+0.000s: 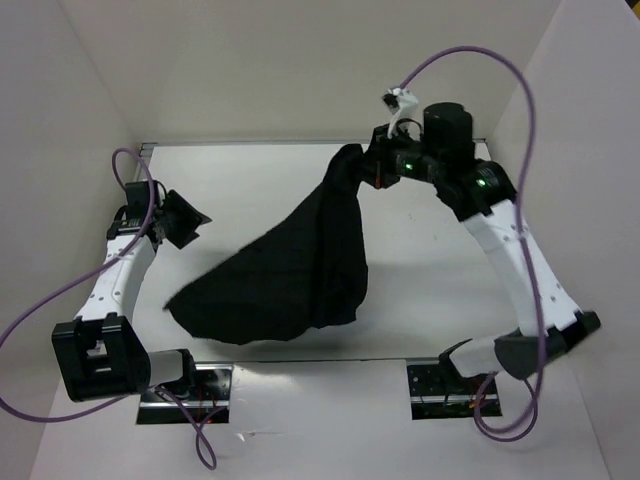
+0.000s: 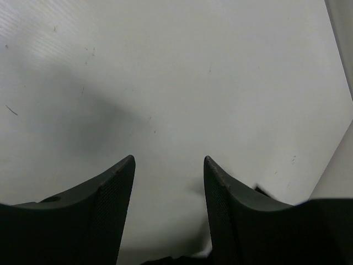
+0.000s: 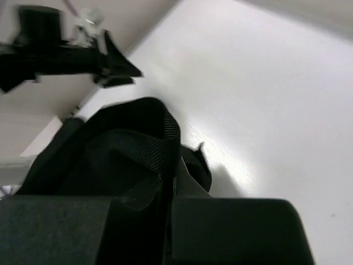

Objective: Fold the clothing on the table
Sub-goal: Move the skirt to the center of the board, then flatten the skirt out

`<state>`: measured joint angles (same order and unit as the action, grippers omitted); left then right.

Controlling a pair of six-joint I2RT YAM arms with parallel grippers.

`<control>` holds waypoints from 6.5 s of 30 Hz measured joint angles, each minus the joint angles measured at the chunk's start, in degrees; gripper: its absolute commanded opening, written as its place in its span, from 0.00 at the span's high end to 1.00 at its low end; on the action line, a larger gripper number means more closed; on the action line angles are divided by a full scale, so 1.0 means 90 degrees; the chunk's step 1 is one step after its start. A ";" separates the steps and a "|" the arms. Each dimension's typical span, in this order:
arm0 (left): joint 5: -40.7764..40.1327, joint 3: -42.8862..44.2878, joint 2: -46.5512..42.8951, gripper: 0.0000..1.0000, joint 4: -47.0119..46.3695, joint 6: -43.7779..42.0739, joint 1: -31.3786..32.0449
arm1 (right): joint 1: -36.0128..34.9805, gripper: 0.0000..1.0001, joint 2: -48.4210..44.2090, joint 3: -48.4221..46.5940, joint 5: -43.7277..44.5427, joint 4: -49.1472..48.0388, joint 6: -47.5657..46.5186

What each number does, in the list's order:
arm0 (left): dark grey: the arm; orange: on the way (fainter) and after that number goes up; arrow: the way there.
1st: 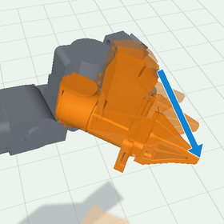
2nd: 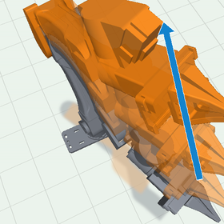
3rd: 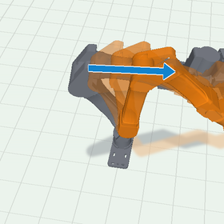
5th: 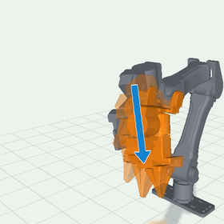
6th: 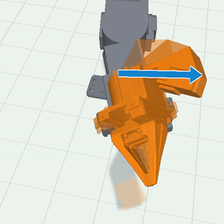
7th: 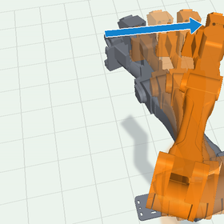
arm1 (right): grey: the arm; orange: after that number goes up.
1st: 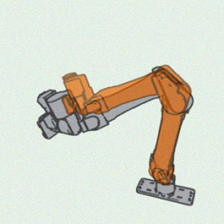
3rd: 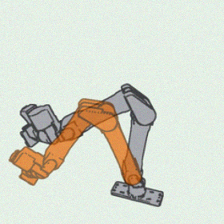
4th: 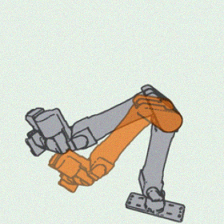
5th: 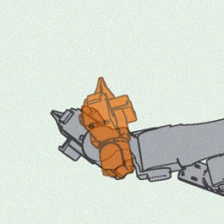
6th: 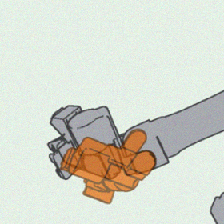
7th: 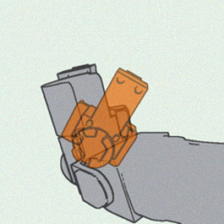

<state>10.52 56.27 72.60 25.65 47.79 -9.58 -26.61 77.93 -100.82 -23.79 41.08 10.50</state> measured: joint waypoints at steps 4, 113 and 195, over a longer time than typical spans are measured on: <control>0.0066 -0.0058 0.0063 0.38 0.0007 0.0000 -0.0002 | 0.0442 0.96 0.1190 0.0471 0.0087 -0.0279 0.0189; 0.1328 0.5323 0.2922 1.00 0.1282 -0.5411 0.5178 | 0.1377 0.26 -0.1348 0.3123 0.3820 0.0199 0.1858; 0.2431 0.3429 0.4107 1.00 -0.0250 -0.3317 0.1059 | 0.0321 1.00 0.6528 -0.3147 0.0877 0.0478 -0.2067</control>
<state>32.40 87.13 109.56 23.40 17.93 -0.05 -23.73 136.68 -129.14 -15.90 45.39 -8.10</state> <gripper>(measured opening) 0.019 0.010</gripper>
